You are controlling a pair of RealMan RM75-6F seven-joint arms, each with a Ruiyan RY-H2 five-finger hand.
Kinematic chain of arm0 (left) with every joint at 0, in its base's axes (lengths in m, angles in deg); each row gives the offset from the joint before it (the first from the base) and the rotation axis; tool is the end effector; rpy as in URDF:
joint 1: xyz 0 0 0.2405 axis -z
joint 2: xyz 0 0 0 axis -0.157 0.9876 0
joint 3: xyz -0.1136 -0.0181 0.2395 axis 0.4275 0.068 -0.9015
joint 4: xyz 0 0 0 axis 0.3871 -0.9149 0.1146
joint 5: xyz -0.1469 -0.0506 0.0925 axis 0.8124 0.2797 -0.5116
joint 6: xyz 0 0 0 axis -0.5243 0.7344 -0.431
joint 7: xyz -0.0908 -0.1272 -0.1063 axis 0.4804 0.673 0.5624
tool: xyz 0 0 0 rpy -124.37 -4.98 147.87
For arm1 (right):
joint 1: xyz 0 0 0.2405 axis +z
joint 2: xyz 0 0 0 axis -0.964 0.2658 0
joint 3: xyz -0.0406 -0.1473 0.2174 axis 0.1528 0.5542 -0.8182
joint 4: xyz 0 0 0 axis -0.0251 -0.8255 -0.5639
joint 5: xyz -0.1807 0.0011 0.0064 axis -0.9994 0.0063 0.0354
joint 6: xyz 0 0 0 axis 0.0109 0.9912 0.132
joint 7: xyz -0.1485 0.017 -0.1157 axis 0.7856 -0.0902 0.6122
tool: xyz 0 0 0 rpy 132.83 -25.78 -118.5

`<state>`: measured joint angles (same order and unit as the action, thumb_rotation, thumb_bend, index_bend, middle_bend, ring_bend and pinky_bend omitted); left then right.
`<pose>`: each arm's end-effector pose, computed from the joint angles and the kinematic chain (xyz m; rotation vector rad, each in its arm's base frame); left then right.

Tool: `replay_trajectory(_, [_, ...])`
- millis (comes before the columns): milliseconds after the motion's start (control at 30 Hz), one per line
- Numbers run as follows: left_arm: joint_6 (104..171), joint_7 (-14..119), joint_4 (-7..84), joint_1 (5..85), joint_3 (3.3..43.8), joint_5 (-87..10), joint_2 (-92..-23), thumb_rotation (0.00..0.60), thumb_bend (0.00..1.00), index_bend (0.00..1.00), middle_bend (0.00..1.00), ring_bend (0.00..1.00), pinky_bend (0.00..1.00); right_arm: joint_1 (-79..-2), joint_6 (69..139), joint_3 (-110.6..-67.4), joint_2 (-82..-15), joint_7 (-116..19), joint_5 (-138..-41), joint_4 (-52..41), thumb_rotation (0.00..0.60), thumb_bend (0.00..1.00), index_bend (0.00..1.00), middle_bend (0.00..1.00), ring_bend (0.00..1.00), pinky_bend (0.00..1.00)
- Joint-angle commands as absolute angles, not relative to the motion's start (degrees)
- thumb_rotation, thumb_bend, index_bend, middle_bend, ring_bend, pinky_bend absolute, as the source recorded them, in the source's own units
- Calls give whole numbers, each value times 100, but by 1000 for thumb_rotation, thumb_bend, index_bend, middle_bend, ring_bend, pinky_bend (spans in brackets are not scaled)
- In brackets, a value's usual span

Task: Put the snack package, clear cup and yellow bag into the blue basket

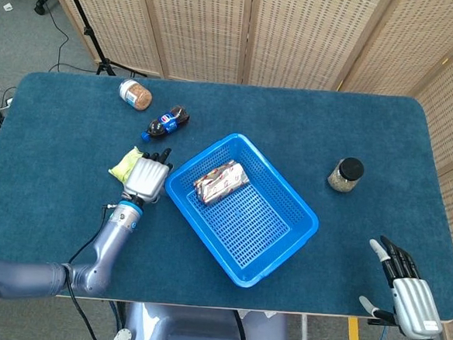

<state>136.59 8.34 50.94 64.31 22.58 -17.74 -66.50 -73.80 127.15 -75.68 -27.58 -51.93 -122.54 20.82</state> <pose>-0.1172 0.4150 -0.0124 -1.8328 -0.7252 -0.6553 -0.2749 -0.1815 0.1656 1.4488 -1.0976 1.0541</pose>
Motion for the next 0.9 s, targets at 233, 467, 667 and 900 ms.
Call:
replay_trajectory(233, [14071, 776, 4758, 6278, 2239, -2253, -6984, 600, 330, 780, 342, 392, 424, -7387, 12740, -7568, -2745, -5210, -12270, 2091, 600, 207, 0, 0, 0, 64])
replay_trajectory(467, [14258, 867, 4559, 6136, 2245, -2677, -7121, 600, 422, 854, 448, 517, 528, -7390, 12747, -7558, -2736, -5213, -12293, 2099, 600, 207, 0, 0, 0, 64])
replay_trajectory(667, [14230, 837, 4548, 6054, 2325, -2783, -7077, 600, 434, 866, 466, 559, 558, -7394, 12750, -7550, -2731, -5205, -12305, 2109, 600, 207, 0, 0, 0, 64])
replay_trajectory(900, [14273, 637, 4995, 6045, 2614, -2768, -6589, 600, 435, 868, 470, 562, 562, -7392, 12746, -7547, -2730, -5225, -12308, 2108, 600, 207, 0, 0, 0, 64])
